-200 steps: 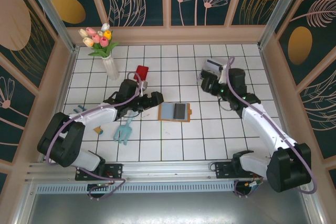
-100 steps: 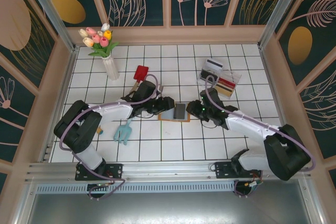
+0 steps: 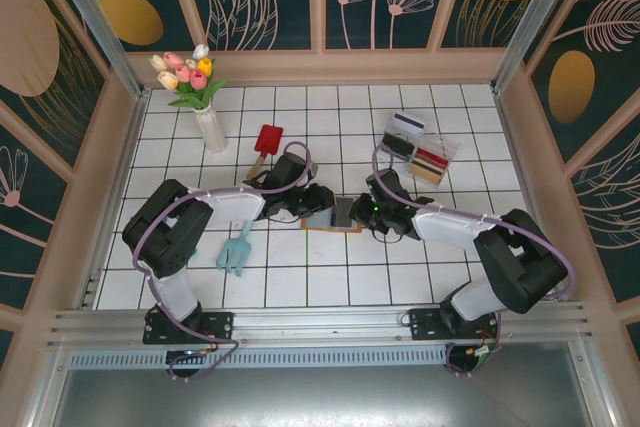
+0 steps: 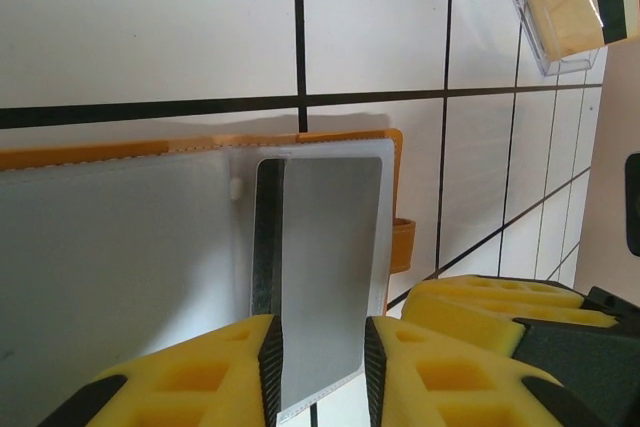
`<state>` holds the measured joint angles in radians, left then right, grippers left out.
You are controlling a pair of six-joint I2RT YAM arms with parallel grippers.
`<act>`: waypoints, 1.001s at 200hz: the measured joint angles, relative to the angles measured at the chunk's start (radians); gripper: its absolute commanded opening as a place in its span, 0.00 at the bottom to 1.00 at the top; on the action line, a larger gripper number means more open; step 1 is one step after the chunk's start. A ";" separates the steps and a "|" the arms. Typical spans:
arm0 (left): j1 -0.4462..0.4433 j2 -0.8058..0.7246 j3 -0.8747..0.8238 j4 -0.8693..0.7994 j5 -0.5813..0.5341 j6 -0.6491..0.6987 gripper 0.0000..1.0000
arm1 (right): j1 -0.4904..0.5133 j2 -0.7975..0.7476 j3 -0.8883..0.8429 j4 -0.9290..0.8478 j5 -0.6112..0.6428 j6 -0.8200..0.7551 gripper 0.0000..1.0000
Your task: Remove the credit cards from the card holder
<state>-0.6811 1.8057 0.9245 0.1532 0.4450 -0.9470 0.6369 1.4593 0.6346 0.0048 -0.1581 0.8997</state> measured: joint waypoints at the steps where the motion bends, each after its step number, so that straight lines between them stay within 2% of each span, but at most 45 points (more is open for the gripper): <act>1: 0.000 0.001 0.001 0.000 0.000 0.000 0.29 | 0.000 0.000 0.000 0.001 0.000 0.000 0.16; 150: 0.000 0.048 0.011 -0.013 0.026 0.026 0.30 | 0.000 0.073 0.016 0.025 -0.004 -0.003 0.17; 200: 0.000 0.051 0.021 -0.057 0.019 0.079 0.25 | 0.000 0.090 0.016 0.038 -0.007 -0.002 0.17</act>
<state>-0.6811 1.8565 0.9455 0.0959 0.4644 -0.8680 0.6369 1.5494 0.6506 0.0425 -0.1654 0.8974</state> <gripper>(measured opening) 0.261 0.168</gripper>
